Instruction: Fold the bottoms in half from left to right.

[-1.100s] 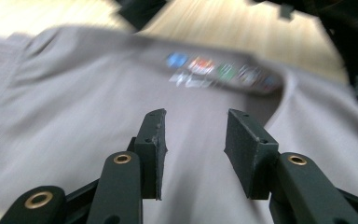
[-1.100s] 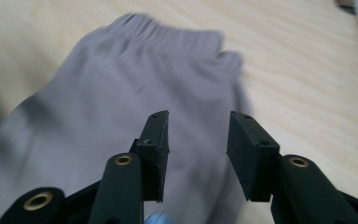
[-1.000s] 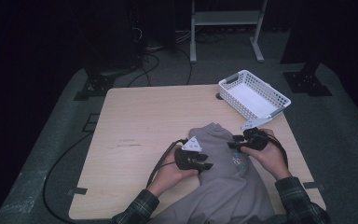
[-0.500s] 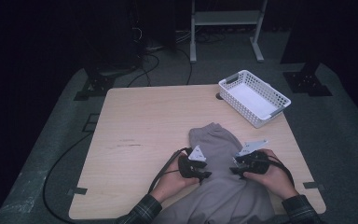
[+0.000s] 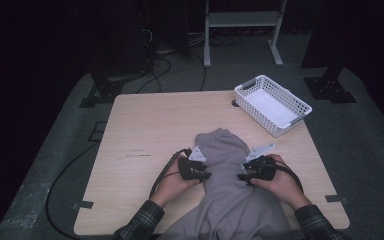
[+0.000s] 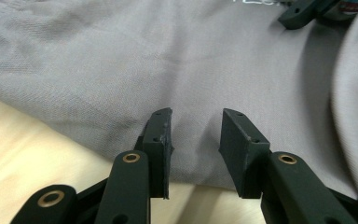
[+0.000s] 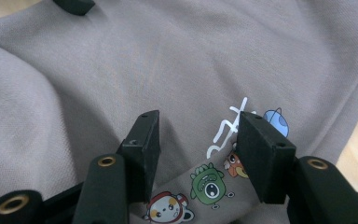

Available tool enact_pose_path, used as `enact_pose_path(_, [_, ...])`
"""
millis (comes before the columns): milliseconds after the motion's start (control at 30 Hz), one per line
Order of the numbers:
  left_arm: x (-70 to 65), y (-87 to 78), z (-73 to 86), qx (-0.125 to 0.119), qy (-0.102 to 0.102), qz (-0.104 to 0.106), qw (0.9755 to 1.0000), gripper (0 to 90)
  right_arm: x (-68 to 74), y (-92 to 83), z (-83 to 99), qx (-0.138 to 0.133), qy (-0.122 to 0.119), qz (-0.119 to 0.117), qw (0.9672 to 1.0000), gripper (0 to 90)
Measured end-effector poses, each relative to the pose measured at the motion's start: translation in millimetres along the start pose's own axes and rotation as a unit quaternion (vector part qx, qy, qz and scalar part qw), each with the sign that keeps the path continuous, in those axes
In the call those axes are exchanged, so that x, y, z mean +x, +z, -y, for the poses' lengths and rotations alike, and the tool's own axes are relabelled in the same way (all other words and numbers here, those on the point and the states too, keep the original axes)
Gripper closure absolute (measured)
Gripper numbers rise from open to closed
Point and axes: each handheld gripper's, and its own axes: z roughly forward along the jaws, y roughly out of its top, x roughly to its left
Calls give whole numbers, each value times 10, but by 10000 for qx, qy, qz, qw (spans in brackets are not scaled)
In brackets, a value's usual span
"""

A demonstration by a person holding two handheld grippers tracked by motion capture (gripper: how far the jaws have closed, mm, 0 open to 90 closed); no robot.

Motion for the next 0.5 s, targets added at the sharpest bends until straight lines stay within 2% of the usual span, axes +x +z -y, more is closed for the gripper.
enact_pose_path(133, [167, -35, 28, 31, -97, -173, 9998, 631, -17, 123, -156, -8, -17, -10, 10000, 484])
enact_pose_path(500, [572, -98, 88, 21, -337, -433, 9985, 636, -65, 393, -496, -58, 9, 6, 10000, 490])
